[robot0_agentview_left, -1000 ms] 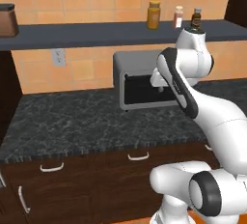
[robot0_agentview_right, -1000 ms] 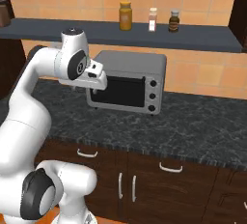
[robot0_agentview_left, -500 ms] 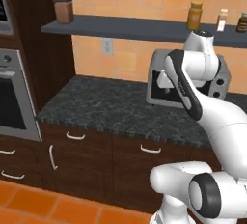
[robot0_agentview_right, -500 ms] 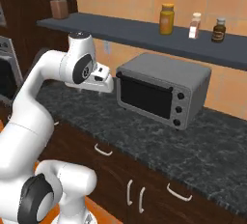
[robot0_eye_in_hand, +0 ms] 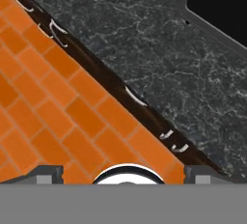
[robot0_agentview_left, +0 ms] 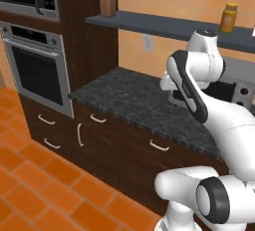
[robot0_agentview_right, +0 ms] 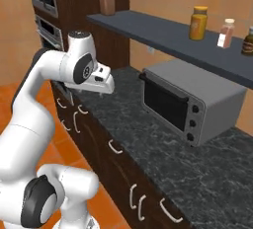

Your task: Take a straw from the drawer in front and place it inside the glass cup on the dining counter.

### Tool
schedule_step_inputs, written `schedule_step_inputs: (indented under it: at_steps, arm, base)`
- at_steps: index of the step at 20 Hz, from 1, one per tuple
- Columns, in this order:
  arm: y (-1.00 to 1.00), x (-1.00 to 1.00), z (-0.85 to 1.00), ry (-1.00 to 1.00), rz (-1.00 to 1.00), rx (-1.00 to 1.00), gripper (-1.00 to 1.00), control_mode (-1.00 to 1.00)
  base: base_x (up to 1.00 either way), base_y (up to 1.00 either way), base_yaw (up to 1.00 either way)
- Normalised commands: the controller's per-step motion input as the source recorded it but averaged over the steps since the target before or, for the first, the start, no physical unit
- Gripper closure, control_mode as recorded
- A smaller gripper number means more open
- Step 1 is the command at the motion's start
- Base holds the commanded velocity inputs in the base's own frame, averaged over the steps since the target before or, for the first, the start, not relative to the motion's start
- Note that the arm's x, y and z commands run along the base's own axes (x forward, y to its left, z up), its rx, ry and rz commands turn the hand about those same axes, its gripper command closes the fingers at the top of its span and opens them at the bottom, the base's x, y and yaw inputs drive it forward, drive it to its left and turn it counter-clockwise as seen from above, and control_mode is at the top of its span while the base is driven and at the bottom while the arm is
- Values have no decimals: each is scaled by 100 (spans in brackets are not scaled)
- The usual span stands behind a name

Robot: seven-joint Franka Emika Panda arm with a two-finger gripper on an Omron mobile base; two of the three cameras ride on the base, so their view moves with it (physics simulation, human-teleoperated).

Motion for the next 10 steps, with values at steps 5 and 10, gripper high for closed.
schedule_step_inputs:
  at_steps: [5,10]
  arm:
    - [0,0,0,0,0,0,-100,100]
    - [0,0,0,0,0,0,-100,100]
  base:
    - [-20,-74,34]
    - [9,-70,24]
